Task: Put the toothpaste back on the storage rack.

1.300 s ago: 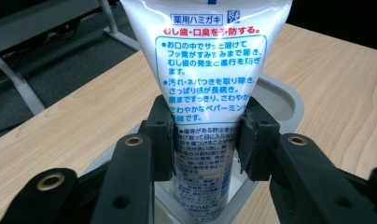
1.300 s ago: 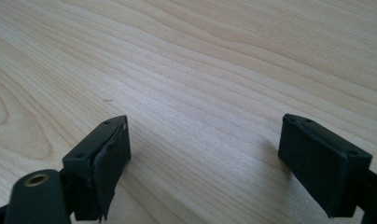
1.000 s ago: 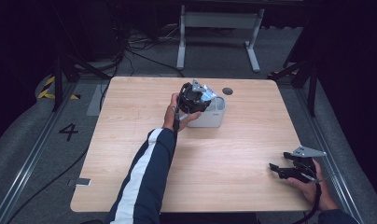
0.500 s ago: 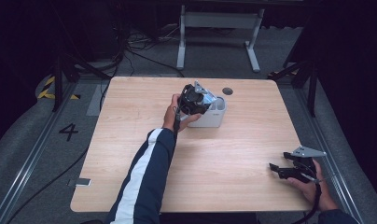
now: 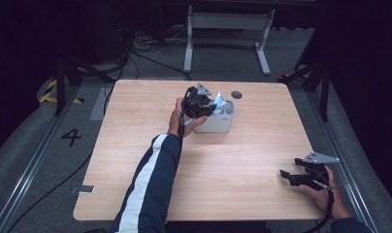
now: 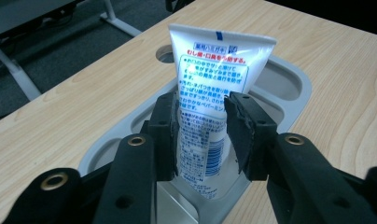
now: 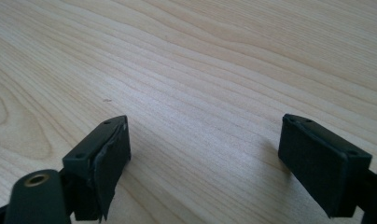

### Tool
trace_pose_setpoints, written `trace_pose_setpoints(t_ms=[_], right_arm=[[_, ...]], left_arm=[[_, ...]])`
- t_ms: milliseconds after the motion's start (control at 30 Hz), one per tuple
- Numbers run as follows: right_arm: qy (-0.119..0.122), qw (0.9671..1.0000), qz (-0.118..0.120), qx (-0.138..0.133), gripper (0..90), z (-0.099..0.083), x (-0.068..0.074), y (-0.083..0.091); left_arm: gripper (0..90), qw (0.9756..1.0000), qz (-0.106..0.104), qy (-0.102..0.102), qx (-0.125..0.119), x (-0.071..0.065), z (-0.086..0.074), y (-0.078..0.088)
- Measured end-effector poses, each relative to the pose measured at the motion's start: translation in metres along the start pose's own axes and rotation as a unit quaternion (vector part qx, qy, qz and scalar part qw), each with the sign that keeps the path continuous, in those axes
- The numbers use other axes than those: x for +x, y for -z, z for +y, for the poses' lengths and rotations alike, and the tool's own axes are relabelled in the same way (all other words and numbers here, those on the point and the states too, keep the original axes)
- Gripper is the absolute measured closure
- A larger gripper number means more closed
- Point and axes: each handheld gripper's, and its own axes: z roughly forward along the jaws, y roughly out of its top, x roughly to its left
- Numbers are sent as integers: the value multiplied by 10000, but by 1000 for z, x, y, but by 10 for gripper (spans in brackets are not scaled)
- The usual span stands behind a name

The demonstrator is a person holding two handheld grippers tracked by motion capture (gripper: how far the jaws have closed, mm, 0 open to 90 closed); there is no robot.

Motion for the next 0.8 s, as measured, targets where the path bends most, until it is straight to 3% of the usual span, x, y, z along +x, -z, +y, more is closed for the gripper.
trace_pose_setpoints(t_ms=[367, 800], right_arm=[[0, 10000, 0, 0, 171, 0, 0, 0], [13, 10000, -1, -7, 172, 0, 0, 0]], left_arm=[[613, 9999, 81, 21, -99, 2, -1, 8], [558, 9992, 200, -354, 18, -3, -1, 32]])
